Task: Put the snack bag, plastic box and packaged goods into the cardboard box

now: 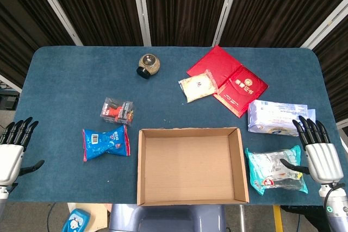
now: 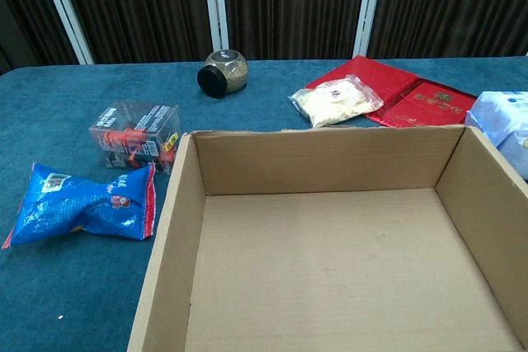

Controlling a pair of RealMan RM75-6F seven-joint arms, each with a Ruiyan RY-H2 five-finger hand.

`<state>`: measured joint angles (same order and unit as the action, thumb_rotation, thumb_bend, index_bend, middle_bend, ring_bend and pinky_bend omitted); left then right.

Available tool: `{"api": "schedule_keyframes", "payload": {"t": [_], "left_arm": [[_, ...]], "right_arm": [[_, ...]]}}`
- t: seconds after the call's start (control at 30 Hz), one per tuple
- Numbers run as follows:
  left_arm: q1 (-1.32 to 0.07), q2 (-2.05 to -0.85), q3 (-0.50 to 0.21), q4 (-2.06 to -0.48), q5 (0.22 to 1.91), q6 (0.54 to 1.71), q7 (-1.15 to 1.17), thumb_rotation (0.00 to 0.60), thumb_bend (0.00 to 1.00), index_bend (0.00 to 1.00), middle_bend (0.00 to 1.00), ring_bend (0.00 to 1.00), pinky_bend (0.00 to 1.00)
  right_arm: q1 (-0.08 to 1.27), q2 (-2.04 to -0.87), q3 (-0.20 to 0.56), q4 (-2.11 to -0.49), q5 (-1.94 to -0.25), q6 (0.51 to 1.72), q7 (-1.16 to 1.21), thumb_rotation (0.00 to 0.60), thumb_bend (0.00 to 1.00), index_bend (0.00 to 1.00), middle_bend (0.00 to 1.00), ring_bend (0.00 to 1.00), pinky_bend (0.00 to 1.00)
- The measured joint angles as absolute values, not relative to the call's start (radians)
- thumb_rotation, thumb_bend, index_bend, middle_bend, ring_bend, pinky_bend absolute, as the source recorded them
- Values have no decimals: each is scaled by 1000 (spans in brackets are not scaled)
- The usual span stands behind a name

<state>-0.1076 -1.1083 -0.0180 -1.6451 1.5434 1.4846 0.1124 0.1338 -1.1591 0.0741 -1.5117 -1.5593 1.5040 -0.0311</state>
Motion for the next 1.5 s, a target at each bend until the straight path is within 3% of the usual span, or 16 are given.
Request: {"api": "schedule_keyframes", "payload": {"t": [1.1,1.23,1.5], "left_arm": [[-123,-1099,-9,-1665,1526,1431,146,600,39,19,0,0,21],[-144,-1098,-16,-1685,1517,1397,166,600,63,72,0,30,112],[-216,-1120,-37,-1752,1429,1252,270,600,59,126,0,76,135]], "right_arm": [[133,-1154,70,-1519,-1553,1494,-33,600,13,0,0,0,40],[134,-1155,68,-1522,-1557,1491,-38,600,13,0,0,0,40],[134,-1152,64,-1527,-1561,1488,-43,600,14,0,0,0,40]]}}
